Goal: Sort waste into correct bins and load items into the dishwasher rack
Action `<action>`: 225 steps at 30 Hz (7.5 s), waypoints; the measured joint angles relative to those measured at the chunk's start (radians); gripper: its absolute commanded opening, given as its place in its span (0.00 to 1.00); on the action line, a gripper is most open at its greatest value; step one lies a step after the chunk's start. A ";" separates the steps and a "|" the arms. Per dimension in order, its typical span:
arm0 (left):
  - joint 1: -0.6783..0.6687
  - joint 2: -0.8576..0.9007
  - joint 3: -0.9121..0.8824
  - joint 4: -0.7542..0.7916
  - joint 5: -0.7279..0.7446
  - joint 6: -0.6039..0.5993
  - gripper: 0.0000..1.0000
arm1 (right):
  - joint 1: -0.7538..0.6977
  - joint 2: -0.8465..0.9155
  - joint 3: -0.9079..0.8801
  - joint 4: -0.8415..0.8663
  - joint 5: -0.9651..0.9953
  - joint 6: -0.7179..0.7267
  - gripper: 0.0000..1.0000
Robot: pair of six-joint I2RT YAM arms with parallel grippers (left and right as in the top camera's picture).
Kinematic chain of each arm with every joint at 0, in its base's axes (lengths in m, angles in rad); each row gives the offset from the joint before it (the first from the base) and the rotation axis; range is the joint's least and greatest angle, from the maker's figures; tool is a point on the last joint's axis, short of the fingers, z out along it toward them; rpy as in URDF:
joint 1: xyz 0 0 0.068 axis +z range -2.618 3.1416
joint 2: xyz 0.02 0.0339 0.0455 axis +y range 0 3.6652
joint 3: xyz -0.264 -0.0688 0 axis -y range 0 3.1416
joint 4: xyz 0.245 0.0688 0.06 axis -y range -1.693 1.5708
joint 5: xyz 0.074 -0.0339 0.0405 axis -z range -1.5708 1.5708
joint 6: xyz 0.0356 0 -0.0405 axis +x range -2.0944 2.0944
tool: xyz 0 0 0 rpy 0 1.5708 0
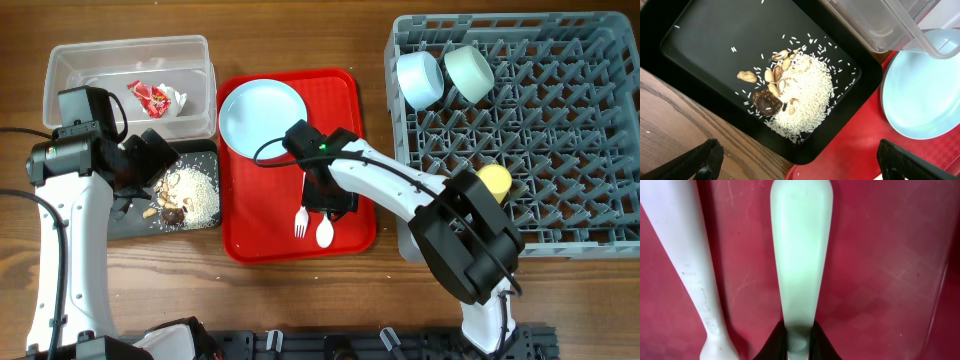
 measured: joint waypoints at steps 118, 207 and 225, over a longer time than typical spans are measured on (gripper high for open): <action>0.000 -0.001 0.000 -0.003 0.000 0.000 1.00 | -0.160 -0.134 -0.039 0.305 0.266 -0.262 0.04; -0.333 -0.789 -0.347 0.106 0.133 0.201 1.00 | -0.731 -2.041 -1.401 0.931 0.003 -0.731 1.00; -0.333 -0.789 -0.347 0.097 0.134 0.201 1.00 | -0.731 -2.041 -1.401 0.932 0.002 -0.731 1.00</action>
